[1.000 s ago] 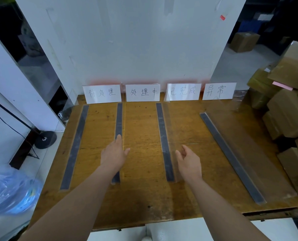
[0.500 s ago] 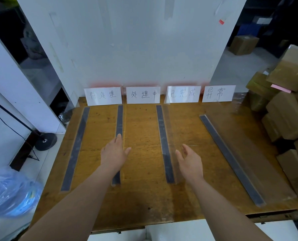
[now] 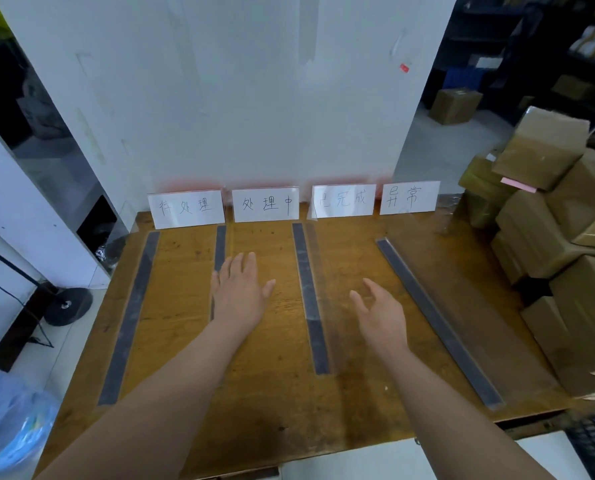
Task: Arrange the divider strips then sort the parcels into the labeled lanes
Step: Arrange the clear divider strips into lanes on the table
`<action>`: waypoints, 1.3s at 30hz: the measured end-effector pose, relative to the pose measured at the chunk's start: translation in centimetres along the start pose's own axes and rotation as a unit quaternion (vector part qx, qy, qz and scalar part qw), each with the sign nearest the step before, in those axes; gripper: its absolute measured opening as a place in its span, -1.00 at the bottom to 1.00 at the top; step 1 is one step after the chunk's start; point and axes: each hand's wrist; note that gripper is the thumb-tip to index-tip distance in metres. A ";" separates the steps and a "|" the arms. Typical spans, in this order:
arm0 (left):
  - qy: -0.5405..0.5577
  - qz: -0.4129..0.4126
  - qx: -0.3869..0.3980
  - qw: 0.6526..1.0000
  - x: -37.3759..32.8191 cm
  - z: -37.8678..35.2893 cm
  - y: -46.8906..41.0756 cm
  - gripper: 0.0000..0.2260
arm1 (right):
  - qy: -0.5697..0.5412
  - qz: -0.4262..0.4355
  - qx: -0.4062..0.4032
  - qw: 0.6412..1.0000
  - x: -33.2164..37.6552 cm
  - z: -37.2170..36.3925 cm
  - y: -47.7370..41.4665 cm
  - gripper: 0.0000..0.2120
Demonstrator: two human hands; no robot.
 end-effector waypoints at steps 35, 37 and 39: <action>0.097 -0.046 0.172 0.979 -28.7 -11.4 0.1 -0.44 | 0.068 -0.104 -0.031 0.992 -21.7 16.4 -6.7 -0.89; 0.097 -0.043 0.171 0.980 -29.0 -11.4 0.0 -0.44 | 0.072 -0.100 -0.041 0.991 -22.2 17.0 -7.0 -0.88; 0.096 -0.040 0.167 0.980 -29.1 -11.5 0.0 -0.45 | 0.078 -0.094 -0.047 0.991 -22.7 17.6 -7.4 -0.88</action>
Point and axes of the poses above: each hand's wrist, its own y-axis away from the middle knuckle, its own z-axis out of the back of the hand, x = y × z, and after that the axes turned 4 degrees about -z, right-handed
